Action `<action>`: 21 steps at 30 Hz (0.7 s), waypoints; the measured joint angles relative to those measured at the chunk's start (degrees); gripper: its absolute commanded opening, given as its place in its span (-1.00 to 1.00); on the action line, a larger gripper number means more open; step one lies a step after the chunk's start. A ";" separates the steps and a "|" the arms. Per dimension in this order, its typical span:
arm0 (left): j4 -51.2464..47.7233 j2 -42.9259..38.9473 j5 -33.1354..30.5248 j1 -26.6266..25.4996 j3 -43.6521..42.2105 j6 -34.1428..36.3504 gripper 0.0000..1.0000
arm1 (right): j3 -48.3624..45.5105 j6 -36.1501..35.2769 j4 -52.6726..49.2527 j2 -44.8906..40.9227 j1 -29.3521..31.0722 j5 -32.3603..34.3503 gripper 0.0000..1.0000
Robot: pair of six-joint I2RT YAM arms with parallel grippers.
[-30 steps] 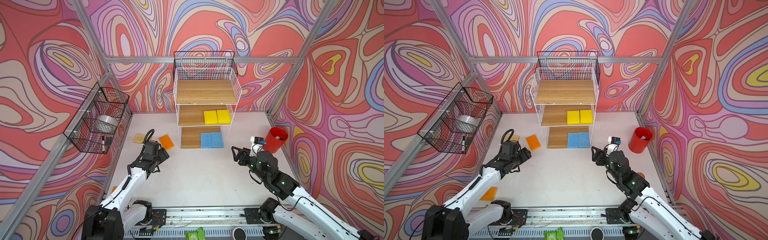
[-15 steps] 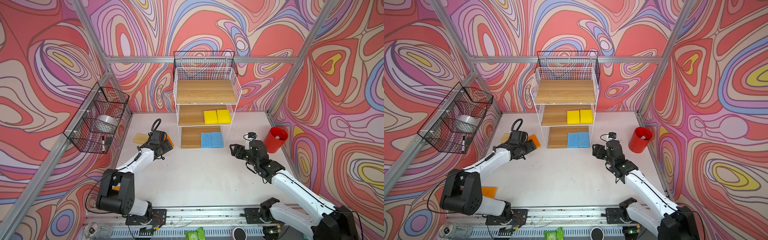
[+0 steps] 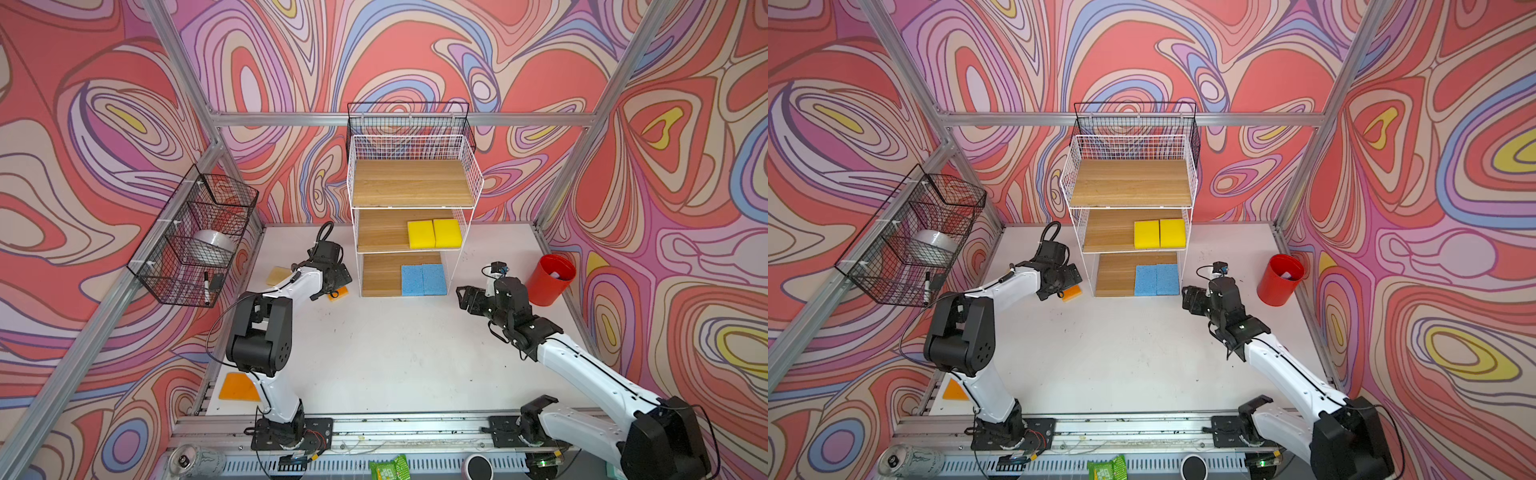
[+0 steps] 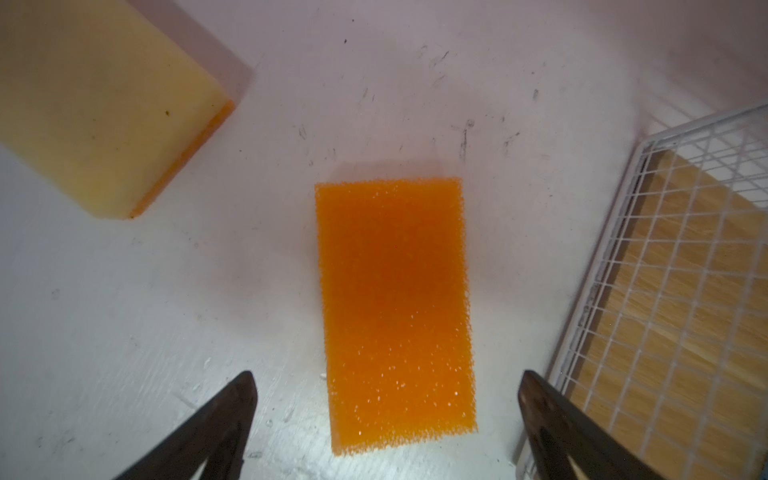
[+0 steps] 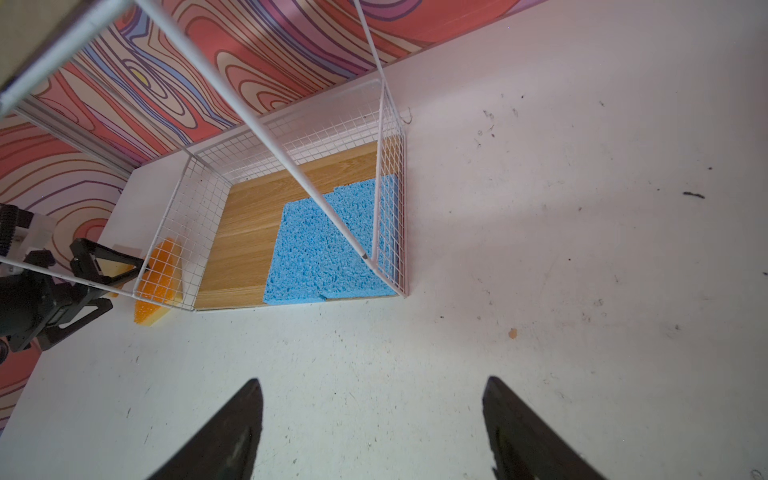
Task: Place and organize the cleaning sponges onto the shelf
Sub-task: 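Lower the left gripper onto the orange sponge and close on it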
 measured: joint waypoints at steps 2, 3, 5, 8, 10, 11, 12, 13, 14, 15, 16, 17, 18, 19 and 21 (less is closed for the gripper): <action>-0.63 1.53 0.00 0.00 1.33 -0.02 0.99 | 0.00 -0.11 0.26 0.44 0.00 -0.02 0.72; -1.09 2.34 0.00 0.00 2.14 0.00 0.98 | 0.00 -0.11 0.33 0.72 0.00 -0.02 0.72; -1.95 3.89 -0.09 0.00 3.85 0.00 0.96 | 0.00 -0.11 0.52 1.16 0.00 -0.02 0.72; -2.54 5.57 -0.61 0.00 5.46 0.00 0.91 | 0.00 -0.11 0.68 1.49 -0.02 -0.04 0.72; -3.13 6.36 -1.11 0.00 6.16 0.02 0.89 | 0.00 -0.09 0.85 1.57 -0.09 -0.04 0.73; -3.45 6.71 -1.31 0.00 6.58 0.07 0.89 | 0.00 -0.11 1.01 1.60 -0.11 -0.04 0.73; -4.15 7.17 -1.64 0.00 7.21 0.22 0.88 | 0.00 -0.09 1.16 1.60 -0.15 -0.07 0.73; -4.63 7.50 -1.92 0.00 7.78 0.28 0.87 | 0.00 -0.09 1.29 1.60 -0.15 -0.07 0.73; -5.25 8.02 -2.32 0.00 8.57 0.50 0.86 | 0.00 -0.09 1.49 1.62 -0.15 -0.07 0.73; -5.55 8.50 -2.67 0.00 9.29 0.68 0.85 | 0.00 -0.09 1.60 1.64 -0.15 -0.07 0.73; -5.68 8.87 -2.93 0.00 9.75 0.74 0.84 | 0.00 -0.09 1.73 1.66 -0.15 -0.07 0.73; -5.77 9.20 -3.23 0.00 10.12 0.87 0.83 | 0.00 -0.09 1.86 1.70 -0.15 -0.07 0.73; -5.95 9.53 -3.58 0.00 10.45 0.92 0.82 | 0.00 -0.09 1.92 1.73 -0.15 -0.07 0.73; -6.21 9.88 -3.87 0.00 10.82 1.01 0.81 | 0.00 -0.09 1.97 1.77 -0.15 -0.07 0.73; -6.82 10.93 -4.24 0.00 11.96 1.16 0.80 | 0.00 -0.09 1.97 1.90 -0.15 -0.07 0.73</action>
